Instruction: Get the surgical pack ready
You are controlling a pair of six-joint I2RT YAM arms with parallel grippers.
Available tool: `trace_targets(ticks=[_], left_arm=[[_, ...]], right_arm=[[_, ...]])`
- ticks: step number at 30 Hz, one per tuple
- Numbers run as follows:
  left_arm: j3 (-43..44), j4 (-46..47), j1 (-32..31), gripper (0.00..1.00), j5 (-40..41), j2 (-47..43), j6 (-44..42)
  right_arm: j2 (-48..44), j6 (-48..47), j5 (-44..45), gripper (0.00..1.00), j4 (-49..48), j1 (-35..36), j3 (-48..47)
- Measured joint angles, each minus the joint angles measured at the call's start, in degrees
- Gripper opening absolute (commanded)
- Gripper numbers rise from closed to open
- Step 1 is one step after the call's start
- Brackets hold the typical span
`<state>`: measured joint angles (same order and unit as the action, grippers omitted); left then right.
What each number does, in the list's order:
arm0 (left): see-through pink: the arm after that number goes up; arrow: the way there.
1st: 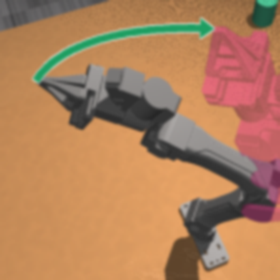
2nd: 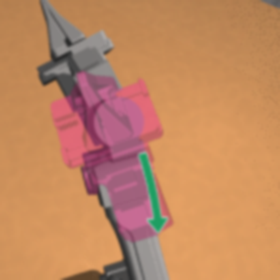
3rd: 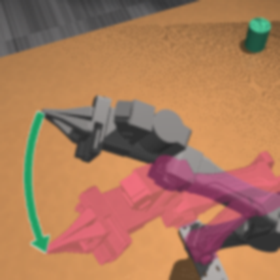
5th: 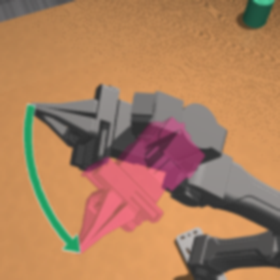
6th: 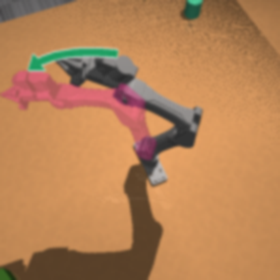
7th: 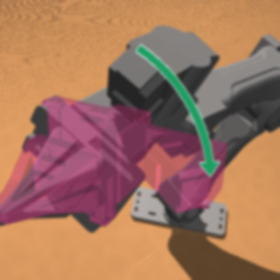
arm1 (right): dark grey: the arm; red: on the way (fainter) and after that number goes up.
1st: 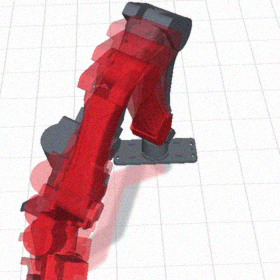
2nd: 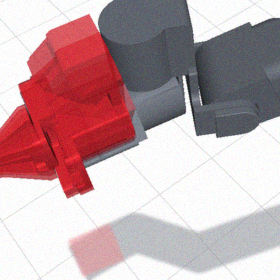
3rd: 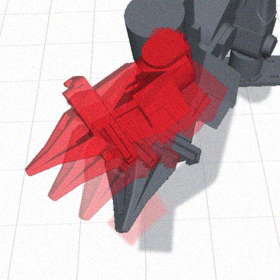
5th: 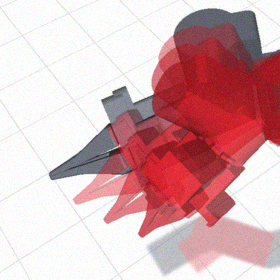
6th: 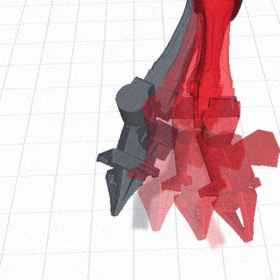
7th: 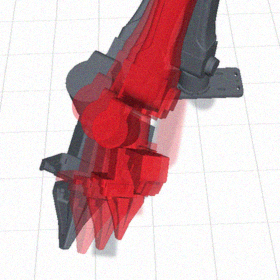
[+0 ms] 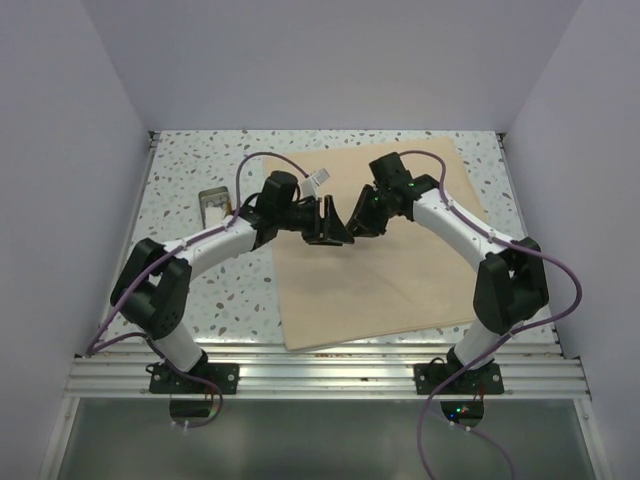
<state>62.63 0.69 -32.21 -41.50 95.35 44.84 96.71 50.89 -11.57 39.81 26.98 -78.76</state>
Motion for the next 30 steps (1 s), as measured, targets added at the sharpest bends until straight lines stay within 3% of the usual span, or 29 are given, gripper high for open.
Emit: trace_targets(ticks=[16,27,29,30], left_arm=[[1.90,-5.27,-0.87,0.45,6.43,1.57,-1.14],[2.01,-6.58,-0.90,0.13,8.37,2.47,-1.36],[2.01,-6.73,-0.94,0.00,8.98,2.47,-1.40],[2.01,-6.78,-0.94,0.00,9.14,2.47,-1.31]], right_arm=[[0.00,5.05,0.04,0.33,-0.11,2.40,-0.07],[0.00,7.58,0.02,0.33,-1.31,3.02,0.63],[0.00,7.91,-0.02,0.33,-1.62,3.02,0.81],[0.00,8.07,-0.04,0.33,-1.75,3.02,0.92]])
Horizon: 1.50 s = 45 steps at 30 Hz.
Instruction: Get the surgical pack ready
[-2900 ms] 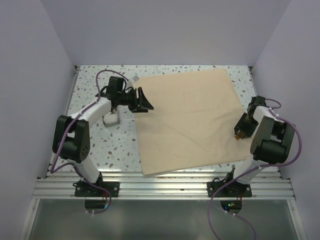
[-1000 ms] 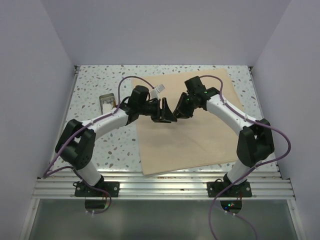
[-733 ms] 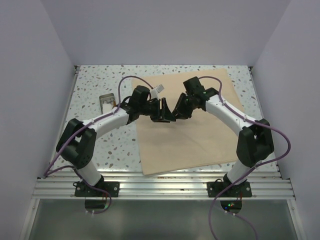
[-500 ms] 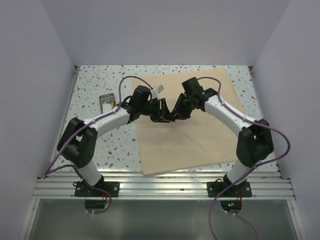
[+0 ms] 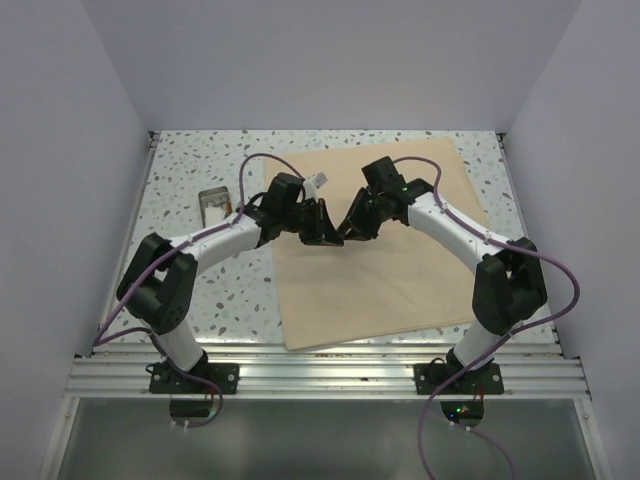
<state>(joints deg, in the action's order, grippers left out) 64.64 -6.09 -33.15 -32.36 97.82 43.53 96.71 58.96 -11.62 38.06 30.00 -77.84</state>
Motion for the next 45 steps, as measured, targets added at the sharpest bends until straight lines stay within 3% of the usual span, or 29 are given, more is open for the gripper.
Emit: trace_targets(ticks=[1,4,7,10,11,14,21,28,32,38,41,45], left_arm=[[0.00,-0.02,0.00,0.00,0.17,0.00,-0.13],[0.00,-0.44,-0.04,0.00,0.83,0.00,-0.22],[-0.04,-1.49,0.11,0.00,1.84,-0.07,-0.26],[-0.90,-2.08,1.11,0.00,2.78,-1.07,-0.94],[-1.70,-2.27,2.12,0.00,2.82,-1.92,-1.18],[-4.37,-4.31,8.37,0.00,2.99,-5.35,-2.71],[-4.20,-13.07,29.81,0.00,6.49,-7.91,-10.03],[-1.09,-17.86,40.44,0.00,5.64,-2.49,-14.93],[1.84,-20.00,42.86,0.00,5.31,1.81,-16.74],[4.81,-20.81,43.23,0.33,4.11,6.29,-18.34],[5.57,-22.12,43.45,0.41,4.24,6.80,-18.95],[5.77,-25.11,43.82,0.45,6.40,5.90,-19.23]], right_arm=[[-0.02,0.13,-0.02,0.33,-0.13,0.00,0.11],[0.00,0.35,-0.02,0.51,-0.20,0.00,0.26],[0.00,-0.35,0.37,0.76,0.70,-0.20,0.00],[0.11,-3.02,0.83,0.88,4.28,-1.25,-2.62],[0.11,-4.39,1.03,0.99,5.49,-1.77,-3.89],[-0.04,-8.39,1.64,0.99,7.21,-4.48,-6.69],[-1.33,-20.61,3.13,0.99,11.93,-8.94,-7.26],[-2.40,-25.68,2.32,0.99,12.68,-8.20,-3.91],[-2.40,-26.49,1.44,0.99,12.59,-8.22,-2.58],[-2.40,-27.19,0.81,0.99,12.52,-8.33,-2.21],[-2.38,-27.54,0.17,0.99,12.52,-8.44,-2.21],[-2.36,-28.26,0.09,0.99,12.55,-8.66,-2.21]])
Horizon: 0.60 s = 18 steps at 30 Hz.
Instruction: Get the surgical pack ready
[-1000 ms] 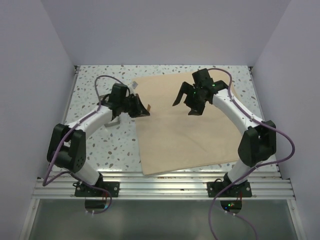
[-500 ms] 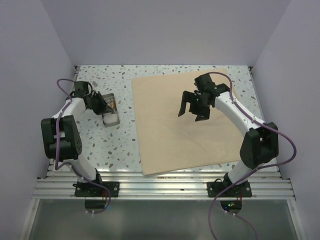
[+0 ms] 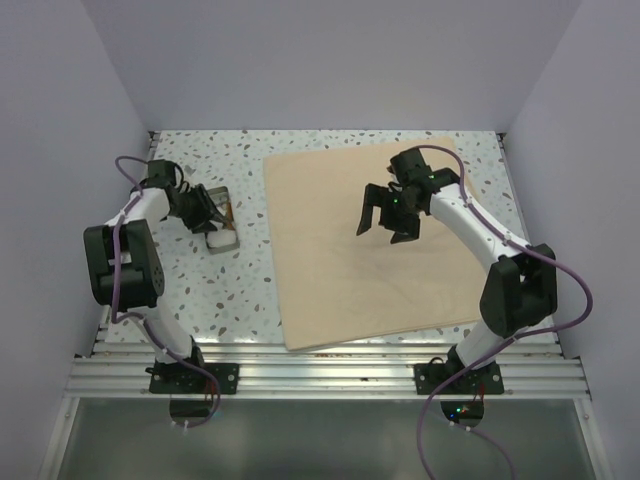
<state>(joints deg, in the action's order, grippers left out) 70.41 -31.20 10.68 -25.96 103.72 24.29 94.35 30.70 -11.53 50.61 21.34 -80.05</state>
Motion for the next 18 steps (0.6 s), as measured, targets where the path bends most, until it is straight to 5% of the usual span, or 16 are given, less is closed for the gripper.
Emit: trace_targets(ticks=[9,18], left_arm=[[4.15,-5.55,0.28,0.42,11.56,-3.17,-0.96],[7.50,-6.49,0.46,0.40,16.37,3.91,-1.68]], right_arm=[[1.03,-0.98,-0.28,0.99,-0.13,-0.04,0.00],[1.14,-1.40,-0.70,0.99,-0.26,-1.18,0.59]])
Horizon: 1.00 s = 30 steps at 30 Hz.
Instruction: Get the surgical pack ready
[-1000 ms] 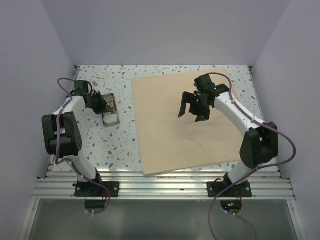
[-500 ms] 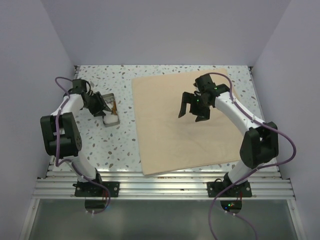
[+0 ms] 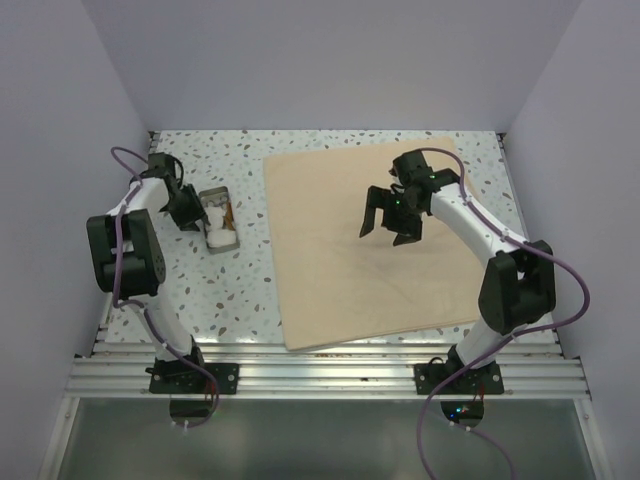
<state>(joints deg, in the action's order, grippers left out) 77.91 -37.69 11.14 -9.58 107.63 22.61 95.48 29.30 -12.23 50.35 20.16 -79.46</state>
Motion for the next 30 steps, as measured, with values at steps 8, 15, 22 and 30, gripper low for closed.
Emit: trace_targets(ticks=[8,15,22,30], left_arm=[[2.58,-0.94,0.00,0.20,0.92,5.57,-1.09],[3.28,-1.09,0.02,0.00,1.11,5.95,-1.40],[3.87,-2.62,0.07,0.00,1.51,5.95,-1.92],[3.96,-5.73,-1.73,0.00,1.44,1.60,-2.21]], right_arm=[[0.00,0.02,-0.37,0.99,0.02,-1.22,0.52],[0.00,0.02,-0.39,0.99,0.00,-1.49,1.09],[-0.07,0.02,-0.42,0.99,-0.09,-2.12,1.22],[-0.31,-0.48,-0.48,0.99,0.13,-2.89,1.22]])
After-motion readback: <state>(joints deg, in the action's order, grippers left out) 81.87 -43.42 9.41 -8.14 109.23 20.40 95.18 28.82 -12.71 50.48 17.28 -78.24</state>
